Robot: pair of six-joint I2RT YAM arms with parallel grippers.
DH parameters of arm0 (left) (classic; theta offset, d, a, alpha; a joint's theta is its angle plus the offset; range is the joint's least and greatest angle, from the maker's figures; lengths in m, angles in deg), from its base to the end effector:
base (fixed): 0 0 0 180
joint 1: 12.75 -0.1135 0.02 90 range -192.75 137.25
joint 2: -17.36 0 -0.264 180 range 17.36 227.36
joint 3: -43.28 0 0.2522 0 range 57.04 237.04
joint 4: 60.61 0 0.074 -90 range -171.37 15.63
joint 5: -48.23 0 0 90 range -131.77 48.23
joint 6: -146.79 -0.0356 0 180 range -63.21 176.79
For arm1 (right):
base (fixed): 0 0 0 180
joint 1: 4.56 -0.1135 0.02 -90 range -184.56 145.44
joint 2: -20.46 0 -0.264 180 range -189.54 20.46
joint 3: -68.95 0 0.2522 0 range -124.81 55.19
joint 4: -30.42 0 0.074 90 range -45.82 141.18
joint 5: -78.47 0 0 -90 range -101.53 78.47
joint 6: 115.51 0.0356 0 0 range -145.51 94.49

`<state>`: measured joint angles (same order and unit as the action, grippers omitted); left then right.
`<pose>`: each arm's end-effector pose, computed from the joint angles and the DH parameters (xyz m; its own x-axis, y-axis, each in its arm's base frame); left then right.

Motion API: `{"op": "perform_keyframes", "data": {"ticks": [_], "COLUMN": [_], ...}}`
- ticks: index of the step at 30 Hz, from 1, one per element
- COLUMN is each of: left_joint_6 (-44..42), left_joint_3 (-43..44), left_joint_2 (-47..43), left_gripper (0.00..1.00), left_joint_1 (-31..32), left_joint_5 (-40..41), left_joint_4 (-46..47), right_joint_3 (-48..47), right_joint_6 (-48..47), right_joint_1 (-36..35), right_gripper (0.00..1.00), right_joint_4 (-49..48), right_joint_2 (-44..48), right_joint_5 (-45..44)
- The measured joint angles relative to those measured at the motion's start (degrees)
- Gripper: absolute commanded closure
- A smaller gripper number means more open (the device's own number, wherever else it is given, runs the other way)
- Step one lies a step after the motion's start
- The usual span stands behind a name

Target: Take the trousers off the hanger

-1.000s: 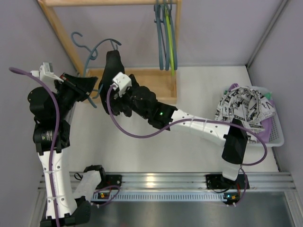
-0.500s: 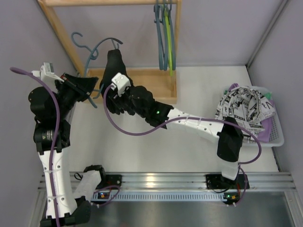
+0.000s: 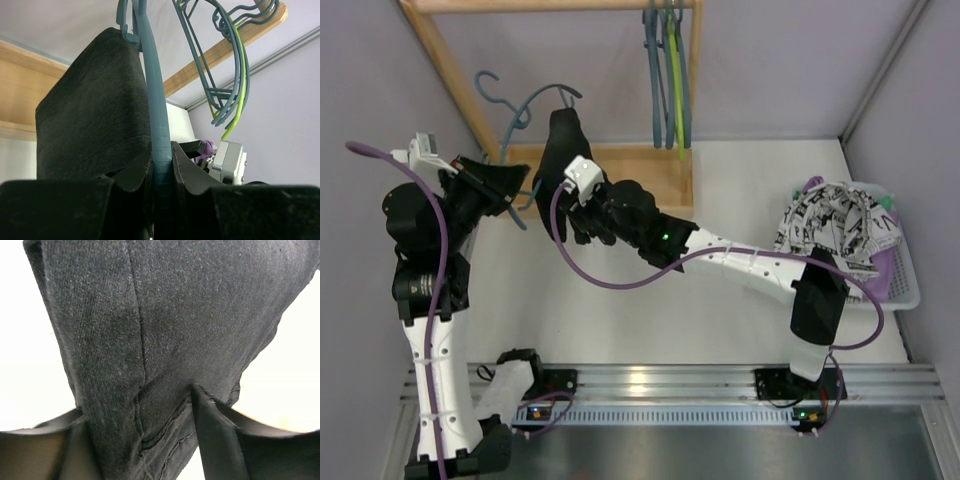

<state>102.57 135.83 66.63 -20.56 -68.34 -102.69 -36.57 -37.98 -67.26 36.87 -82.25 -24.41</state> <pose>0.1381 0.0029 0.4887 -0.2159 -0.6766 -0.7040 0.2391 0.6624 -0.7100 0.2082 0.3860 0.3765 0.1366 -0.1943 -0.9714 -0.7525 0.6174 -0.2293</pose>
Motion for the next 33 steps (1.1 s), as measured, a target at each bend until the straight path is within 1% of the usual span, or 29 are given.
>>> {"op": "perform_keyframes", "data": {"ticks": [2,3,5,6,10,15,22,33], "left_joint_6": [0.0,0.0,0.1,0.2,0.4,0.6,0.6,-0.3], "left_joint_3": [0.0,0.0,-0.1,-0.2,-0.5,-1.4,-5.5,-13.5], "left_joint_2": [0.0,0.0,0.0,0.0,0.0,-0.6,-2.6,-2.1], "left_gripper": [1.00,1.00,1.00,1.00,1.00,1.00,1.00,1.00], "left_joint_1": [0.0,0.0,0.0,0.0,0.0,0.0,0.0,0.0], "left_joint_5": [0.0,0.0,0.0,0.0,-0.1,-0.2,0.3,0.7], "left_joint_4": [0.0,0.0,0.0,0.0,0.1,1.5,3.5,3.5], "right_joint_3": [0.0,0.0,0.0,-0.1,-1.0,-4.3,-6.6,-8.0], "right_joint_6": [0.0,0.0,-0.4,-0.4,-0.5,-0.5,-0.3,0.2], "right_joint_1": [0.2,0.3,0.3,0.4,0.5,0.7,0.7,0.8], "right_gripper": [0.56,0.71,0.89,1.00,1.00,1.00,1.00,1.00], "right_joint_4": [0.0,0.0,0.0,0.1,1.0,2.9,3.7,7.3], "right_joint_2": [0.0,0.0,0.0,0.0,-0.1,-0.1,0.0,0.7], "right_joint_5": [0.3,0.4,0.6,0.6,0.5,0.6,0.5,0.3]}}
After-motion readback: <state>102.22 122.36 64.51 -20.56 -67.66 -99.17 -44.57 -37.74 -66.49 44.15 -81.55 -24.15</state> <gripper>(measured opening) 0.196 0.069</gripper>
